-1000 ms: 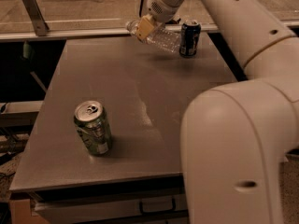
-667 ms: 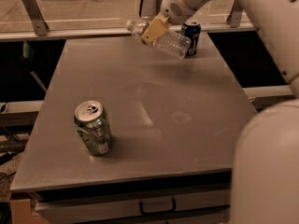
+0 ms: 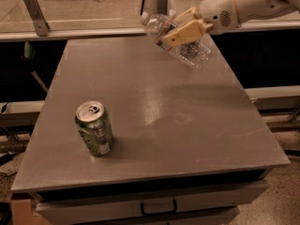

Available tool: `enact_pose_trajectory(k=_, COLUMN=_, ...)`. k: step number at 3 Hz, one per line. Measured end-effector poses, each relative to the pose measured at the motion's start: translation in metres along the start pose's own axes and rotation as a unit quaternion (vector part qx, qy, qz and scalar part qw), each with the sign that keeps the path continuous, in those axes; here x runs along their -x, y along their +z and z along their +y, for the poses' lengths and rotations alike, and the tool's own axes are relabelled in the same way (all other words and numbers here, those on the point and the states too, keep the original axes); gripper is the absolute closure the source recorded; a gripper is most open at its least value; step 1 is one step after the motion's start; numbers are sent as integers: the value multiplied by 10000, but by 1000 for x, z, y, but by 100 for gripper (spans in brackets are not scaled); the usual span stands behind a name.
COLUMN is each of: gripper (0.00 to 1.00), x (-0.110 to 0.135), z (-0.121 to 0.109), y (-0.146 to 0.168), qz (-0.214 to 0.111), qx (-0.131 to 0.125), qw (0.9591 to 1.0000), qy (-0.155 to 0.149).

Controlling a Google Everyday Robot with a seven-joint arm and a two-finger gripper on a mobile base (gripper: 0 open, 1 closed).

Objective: Place water bottle upright

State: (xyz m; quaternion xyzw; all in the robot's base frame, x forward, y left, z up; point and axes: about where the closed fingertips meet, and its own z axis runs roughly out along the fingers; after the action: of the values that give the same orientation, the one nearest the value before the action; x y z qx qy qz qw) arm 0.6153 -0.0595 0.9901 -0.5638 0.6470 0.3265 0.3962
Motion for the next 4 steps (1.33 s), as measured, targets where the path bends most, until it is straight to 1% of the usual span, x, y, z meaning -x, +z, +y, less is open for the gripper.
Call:
enact_pose_trajectory(k=1, gripper=100, x=8, z=16, y=-38, qz=-1112, qx=352, qw=9931, qy=-147)
enact_pose_trajectory(k=2, gripper=100, x=1, z=26, y=-63, qz=-2005, qx=560, qw=9779, qy=-175)
enact_pose_trajectory(k=3, gripper=100, x=-19, z=33, y=-82, qz=-2878, qx=604, qw=9557, qy=-144)
enact_pose_trajectory(k=4, gripper=100, x=-36, z=35, y=-94, qz=-3445, qx=589, qw=9367, qy=-231)
